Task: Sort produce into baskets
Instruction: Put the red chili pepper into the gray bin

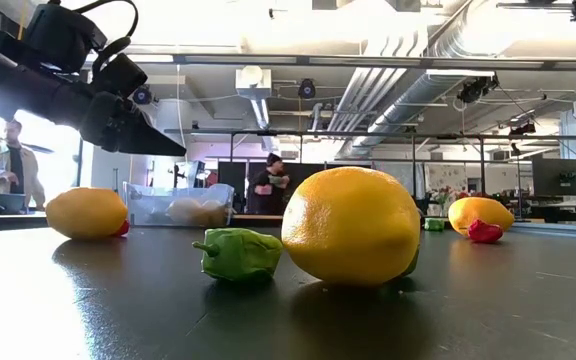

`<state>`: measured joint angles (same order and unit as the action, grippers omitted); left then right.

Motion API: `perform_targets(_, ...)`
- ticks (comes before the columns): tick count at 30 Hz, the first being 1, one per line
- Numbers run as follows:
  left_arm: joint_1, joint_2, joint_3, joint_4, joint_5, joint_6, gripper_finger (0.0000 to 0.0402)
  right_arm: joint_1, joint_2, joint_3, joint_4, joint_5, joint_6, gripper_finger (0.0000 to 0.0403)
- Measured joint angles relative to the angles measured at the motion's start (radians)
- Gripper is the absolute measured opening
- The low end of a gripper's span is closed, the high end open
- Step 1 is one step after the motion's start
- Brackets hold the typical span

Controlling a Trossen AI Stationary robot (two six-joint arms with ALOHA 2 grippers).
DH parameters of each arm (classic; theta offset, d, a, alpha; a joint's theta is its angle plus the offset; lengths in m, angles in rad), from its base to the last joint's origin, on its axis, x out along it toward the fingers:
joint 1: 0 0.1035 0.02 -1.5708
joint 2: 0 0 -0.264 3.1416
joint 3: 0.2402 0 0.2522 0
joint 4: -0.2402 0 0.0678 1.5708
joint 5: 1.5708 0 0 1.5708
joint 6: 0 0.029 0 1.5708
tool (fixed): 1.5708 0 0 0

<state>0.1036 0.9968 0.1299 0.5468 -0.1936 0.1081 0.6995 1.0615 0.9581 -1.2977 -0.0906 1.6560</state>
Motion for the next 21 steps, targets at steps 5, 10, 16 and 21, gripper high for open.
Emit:
perform_targets(5, 0.000, 0.000, 0.000, 0.004, 0.000, 0.000, 0.0001, 0.036, 0.025, -0.039, 0.019, -0.027, 0.012, 0.0000)
perform_targets(10, 0.000, 0.000, 0.000, 0.005, 0.000, 0.000, 0.0001, 0.067, 0.065, -0.084, 0.087, -0.067, 0.012, 0.0000)
perform_targets(16, 0.000, 0.000, 0.000, 0.005, 0.000, 0.000, 0.0001, 0.091, 0.122, -0.091, 0.090, -0.068, 0.012, 0.0000)
perform_targets(21, 0.000, 0.000, 0.000, 0.005, 0.000, 0.000, 0.0001, 0.100, 0.175, -0.091, 0.087, -0.067, -0.014, 0.0000)
